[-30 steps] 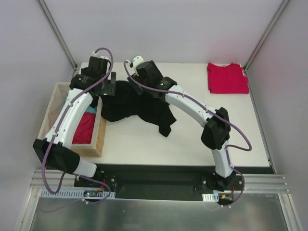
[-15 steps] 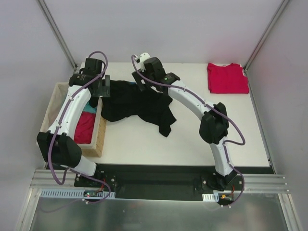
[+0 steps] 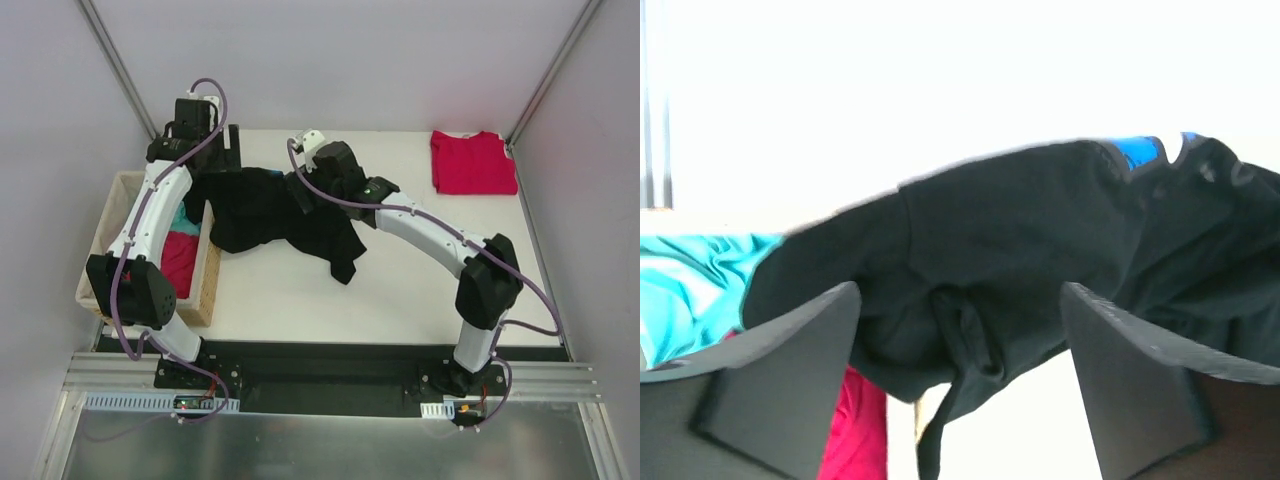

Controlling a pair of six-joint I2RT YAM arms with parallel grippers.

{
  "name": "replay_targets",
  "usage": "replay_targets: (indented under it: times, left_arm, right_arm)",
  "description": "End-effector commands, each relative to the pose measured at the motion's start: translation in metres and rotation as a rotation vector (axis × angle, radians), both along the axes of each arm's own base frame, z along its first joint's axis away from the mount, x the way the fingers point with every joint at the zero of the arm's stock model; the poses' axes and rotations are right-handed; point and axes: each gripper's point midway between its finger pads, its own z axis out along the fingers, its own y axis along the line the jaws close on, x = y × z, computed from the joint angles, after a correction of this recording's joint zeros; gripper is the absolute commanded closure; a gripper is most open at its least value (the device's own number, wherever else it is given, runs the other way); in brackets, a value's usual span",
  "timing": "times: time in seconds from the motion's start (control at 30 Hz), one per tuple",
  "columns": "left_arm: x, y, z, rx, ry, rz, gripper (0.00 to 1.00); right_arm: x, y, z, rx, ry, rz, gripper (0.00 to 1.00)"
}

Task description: Fold and stack the t-shirts

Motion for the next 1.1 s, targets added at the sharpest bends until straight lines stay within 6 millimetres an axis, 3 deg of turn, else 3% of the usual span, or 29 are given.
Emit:
replay_targets:
  times: [0.0,0.03,0.3,0.5,0.57,0.6,0.67,0.73,0.77,0.8,0.93,1.07]
  left_arm:
    - [0.019,0.005,0.012,0.015,-0.052,0.002,0.22]
    - [0.019,0.008,0.007,0.016,-0.041,0.016,0.23]
    - [0.023,0.025,-0.035,0.038,0.059,0.070,0.18]
    - [0.027,0.032,-0.049,0.039,0.089,0.097,0.22]
    - [0.028,0.033,-0.050,0.037,0.094,0.101,0.29]
    - [0.029,0.033,-0.050,0.032,0.092,0.098,0.43]
    - [0.030,0.032,-0.051,0.028,0.095,0.098,0.60]
    - [0.029,0.033,-0.049,0.022,0.091,0.105,0.89]
    - [0.029,0.033,-0.048,0.022,0.087,0.107,0.96]
    - [0.028,0.033,-0.046,0.019,0.084,0.109,1.00]
    - [0.020,0.034,-0.037,0.025,0.067,0.106,1.00]
    - [0.011,0.036,-0.012,0.029,0.016,0.110,1.00]
  right_arm:
    - [-0.017,-0.004,0.037,0.064,-0.093,0.013,0.04]
    - [-0.021,-0.007,0.045,0.077,-0.103,0.014,0.04]
    - [-0.042,-0.016,0.051,0.082,-0.120,0.026,0.04]
    - [-0.054,-0.018,0.060,0.080,-0.145,0.037,0.04]
    - [-0.055,-0.019,0.060,0.078,-0.148,0.035,0.04]
    - [-0.056,-0.020,0.061,0.080,-0.150,0.035,0.04]
    - [-0.057,-0.019,0.059,0.078,-0.148,0.035,0.04]
    - [-0.056,-0.018,0.056,0.073,-0.142,0.034,0.04]
    - [-0.057,-0.018,0.054,0.071,-0.140,0.036,0.04]
    - [-0.057,-0.017,0.052,0.068,-0.137,0.039,0.04]
    - [-0.059,-0.012,0.047,0.064,-0.127,0.046,0.04]
    - [-0.060,-0.009,0.045,0.061,-0.124,0.051,0.04]
